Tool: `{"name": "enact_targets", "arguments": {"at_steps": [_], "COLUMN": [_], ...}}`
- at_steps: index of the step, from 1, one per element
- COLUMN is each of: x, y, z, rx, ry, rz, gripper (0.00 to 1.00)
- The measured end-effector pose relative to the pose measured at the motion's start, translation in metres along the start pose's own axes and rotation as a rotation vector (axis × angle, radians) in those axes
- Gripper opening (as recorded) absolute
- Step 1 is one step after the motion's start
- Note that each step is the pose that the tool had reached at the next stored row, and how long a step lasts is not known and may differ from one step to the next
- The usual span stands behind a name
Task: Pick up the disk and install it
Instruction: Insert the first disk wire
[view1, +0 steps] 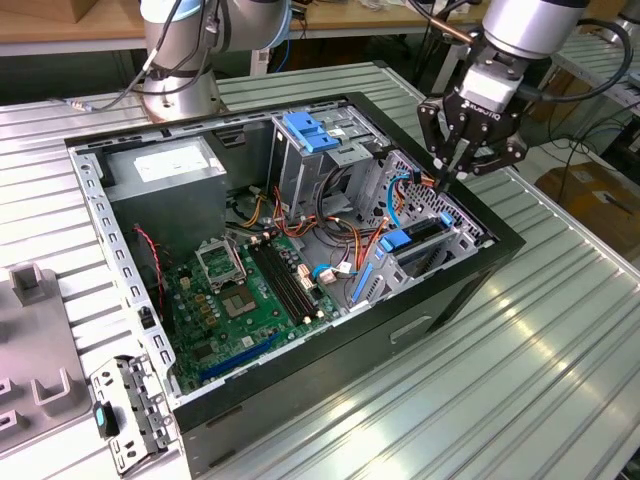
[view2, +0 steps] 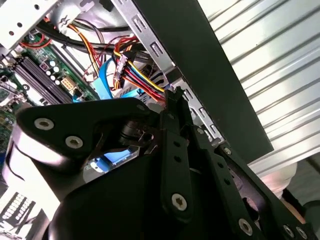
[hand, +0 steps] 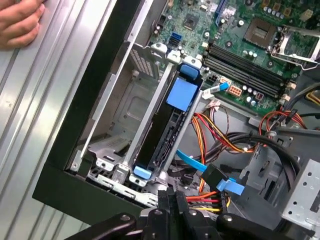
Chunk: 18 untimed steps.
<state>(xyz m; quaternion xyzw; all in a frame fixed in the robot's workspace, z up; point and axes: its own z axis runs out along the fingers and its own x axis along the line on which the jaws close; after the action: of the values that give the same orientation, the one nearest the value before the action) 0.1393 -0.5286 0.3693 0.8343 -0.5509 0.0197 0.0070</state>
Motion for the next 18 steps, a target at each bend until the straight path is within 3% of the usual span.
{"name": "enact_targets", "arguments": {"at_steps": [5, 11, 13, 15, 18], "x": [0.0001, -0.0011, -0.0011, -0.0011, -0.0012], "y": [0.0001, 0.0039, 0.0039, 0.0039, 0.0039], "z": [0.0012, 0.0022, 0.0025, 0.0034, 0.0043], "rx": [-0.0033, -0.0039, -0.0055, -0.0082, -0.0109], "ry": [0.0010, 0.0016, 0.0021, 0.0027, 0.0034], "rz": [0.082, 0.089, 0.126, 0.195, 0.259], "gripper": [0.17, 0.17, 0.17, 0.17, 0.17]}}
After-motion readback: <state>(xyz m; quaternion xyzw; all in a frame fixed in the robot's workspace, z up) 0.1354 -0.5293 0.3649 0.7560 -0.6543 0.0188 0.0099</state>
